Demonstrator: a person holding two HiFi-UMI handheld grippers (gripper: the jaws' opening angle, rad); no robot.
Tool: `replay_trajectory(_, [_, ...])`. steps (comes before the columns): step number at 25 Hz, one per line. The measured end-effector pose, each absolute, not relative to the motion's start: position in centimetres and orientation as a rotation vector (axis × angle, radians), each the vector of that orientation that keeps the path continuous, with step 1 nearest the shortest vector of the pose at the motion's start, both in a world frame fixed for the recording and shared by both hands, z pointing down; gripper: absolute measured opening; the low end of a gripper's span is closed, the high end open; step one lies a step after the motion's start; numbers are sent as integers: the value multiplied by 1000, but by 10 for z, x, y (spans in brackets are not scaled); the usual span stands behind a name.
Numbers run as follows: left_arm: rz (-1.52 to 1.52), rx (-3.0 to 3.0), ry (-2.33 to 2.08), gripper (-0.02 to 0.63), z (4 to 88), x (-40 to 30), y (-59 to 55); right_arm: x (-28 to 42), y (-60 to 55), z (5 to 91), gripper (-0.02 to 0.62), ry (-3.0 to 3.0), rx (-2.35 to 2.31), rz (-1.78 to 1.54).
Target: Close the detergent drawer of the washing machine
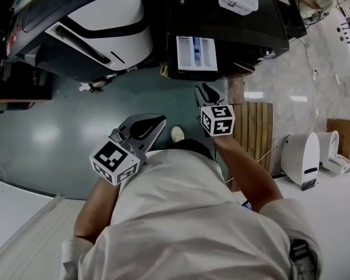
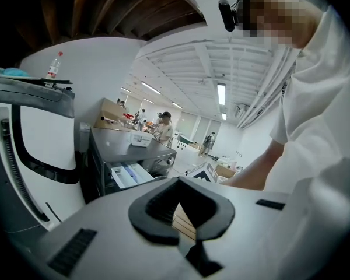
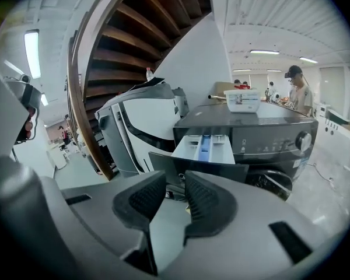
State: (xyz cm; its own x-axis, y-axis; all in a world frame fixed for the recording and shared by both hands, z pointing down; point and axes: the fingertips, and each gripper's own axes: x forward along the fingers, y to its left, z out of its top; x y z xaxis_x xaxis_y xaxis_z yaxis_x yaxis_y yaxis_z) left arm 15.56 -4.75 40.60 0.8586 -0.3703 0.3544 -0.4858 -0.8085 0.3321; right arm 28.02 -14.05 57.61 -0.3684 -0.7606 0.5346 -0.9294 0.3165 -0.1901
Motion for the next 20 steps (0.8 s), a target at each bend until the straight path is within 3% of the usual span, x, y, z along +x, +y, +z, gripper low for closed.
replay_trajectory(20, [411, 2540, -779, -5, 413, 159, -52, 288, -178, 615, 87, -2224, 1453, 689])
